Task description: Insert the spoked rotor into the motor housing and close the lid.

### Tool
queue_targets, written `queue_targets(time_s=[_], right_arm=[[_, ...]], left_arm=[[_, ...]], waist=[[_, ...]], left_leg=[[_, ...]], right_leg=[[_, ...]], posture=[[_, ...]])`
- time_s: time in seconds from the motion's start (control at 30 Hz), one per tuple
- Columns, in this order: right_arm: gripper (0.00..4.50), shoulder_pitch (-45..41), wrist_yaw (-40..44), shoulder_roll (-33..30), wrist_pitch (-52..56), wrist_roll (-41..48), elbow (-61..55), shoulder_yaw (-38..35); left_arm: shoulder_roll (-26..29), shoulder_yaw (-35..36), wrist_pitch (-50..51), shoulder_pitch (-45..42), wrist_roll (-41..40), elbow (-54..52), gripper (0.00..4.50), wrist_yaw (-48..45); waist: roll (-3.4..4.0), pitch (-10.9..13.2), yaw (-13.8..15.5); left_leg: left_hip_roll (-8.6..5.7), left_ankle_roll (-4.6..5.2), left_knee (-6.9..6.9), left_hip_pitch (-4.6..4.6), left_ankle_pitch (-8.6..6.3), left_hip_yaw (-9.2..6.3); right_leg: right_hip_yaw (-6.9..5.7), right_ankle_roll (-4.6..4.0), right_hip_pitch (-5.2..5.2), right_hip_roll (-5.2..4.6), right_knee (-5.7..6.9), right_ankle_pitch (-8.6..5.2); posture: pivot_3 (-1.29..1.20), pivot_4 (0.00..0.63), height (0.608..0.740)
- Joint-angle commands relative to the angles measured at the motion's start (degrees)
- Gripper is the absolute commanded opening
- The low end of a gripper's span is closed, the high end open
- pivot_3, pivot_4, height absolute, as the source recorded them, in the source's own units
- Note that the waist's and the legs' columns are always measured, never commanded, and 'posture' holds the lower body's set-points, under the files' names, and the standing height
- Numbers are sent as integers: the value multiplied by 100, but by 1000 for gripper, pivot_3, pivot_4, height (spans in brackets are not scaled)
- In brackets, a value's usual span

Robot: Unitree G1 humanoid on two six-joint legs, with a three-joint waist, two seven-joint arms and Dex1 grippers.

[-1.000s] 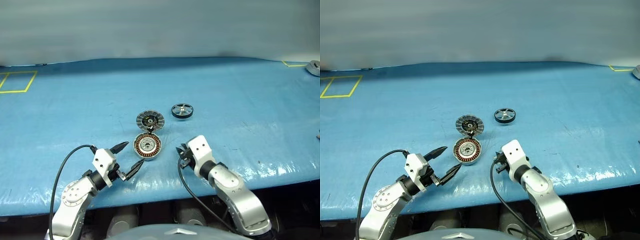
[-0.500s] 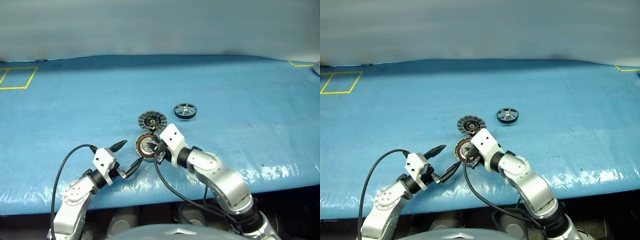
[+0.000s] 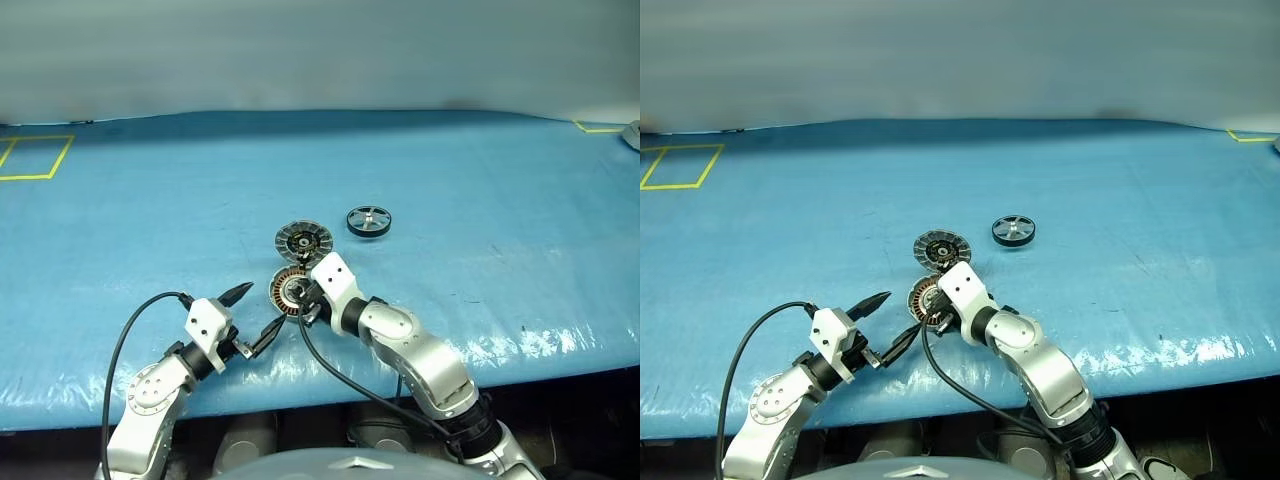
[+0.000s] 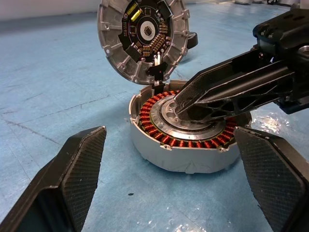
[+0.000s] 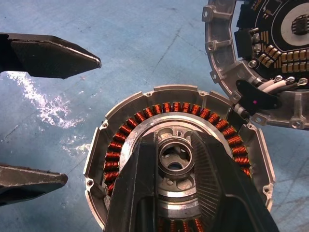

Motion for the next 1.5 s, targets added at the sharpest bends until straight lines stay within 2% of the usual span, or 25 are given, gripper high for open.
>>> queue_targets(time_s=[0.03, 0.17, 0.3, 0.4, 0.57, 0.67, 0.77, 0.9, 1.13, 1.5], right_arm=[[658, -3, 23, 45, -100, 17, -6, -52], [658, 50, 13, 54, -163, 3, 83, -27], [1997, 83, -16, 140, -127, 65, 73, -72], [2950, 84, 8, 160, 106, 197, -364, -175], [2950, 66, 80, 22, 665, 544, -1377, -454], [2331, -155, -93, -302, 1341, 356, -1815, -292], [1379, -599, -363, -627, 2029, 15, -1935, 182], [22, -1102, -583, -582, 2645, -110, -1872, 565], [22, -1507, -694, -382, 2808, -176, -1539, 910], [22, -1478, -745, -376, 2538, -362, -960, 1179]], left_arm=[[-3, -5, -72, -8, -47, -168, 4500, -23], [-12, -18, -64, -27, -52, -161, 4500, -32], [-31, -50, -41, -61, -41, -140, 4500, -21], [-39, -54, -37, -54, -53, -126, 4500, -19], [-80, -72, -66, -32, -45, -94, 4500, 1], [-101, -87, -84, -24, -36, -69, 4500, 0], [-127, -98, -90, -32, -25, -45, 4500, -8], [-155, -125, -110, -47, -9, -16, 4500, -17], [-173, -144, -143, -33, 14, 6, 4500, 11], [-197, -139, -230, 13, 15, 55, 4500, 28]], waist=[[0, 0, -1], [0, -1, -6], [0, -1, -9], [1, -1, -6], [1, -1, 1], [2, -1, -9], [2, -2, -15], [2, -2, -12], [2, -2, -17], [2, -2, -33]], left_leg=[[0, 0, 0, 1, 0, 0], [0, 0, 4, 2, 0, 0], [0, 0, 5, 2, 0, -1], [0, 0, 7, 2, 1, 0], [-1, 0, 12, 0, 1, -1], [0, 0, 12, 1, 1, -2], [0, 0, 19, 1, 1, 2], [3, -5, 20, 1, 5, 1], [0, -3, 23, 0, 5, 2], [1, -3, 28, 0, 5, 2]], right_leg=[[0, 0, 1, 0, 1, 0], [0, 1, 3, 1, 2, 0], [0, 2, 4, 1, 4, 1], [1, 0, 4, 1, 4, 3], [3, 4, 5, 1, 4, 4], [2, 6, 5, 3, 6, 3], [1, 7, 5, 2, 6, 5], [-2, -3, 2, 4, 10, 11], [-2, -3, 4, 1, 6, 18], [-2, -2, 5, 4, 8, 19]], posture=[[0, 150, 740], [0, 150, 740], [0, 150, 740], [0, 150, 740], [0, 150, 740], [0, 150, 740], [0, 150, 740], [0, 150, 740], [0, 150, 740], [0, 150, 740]])
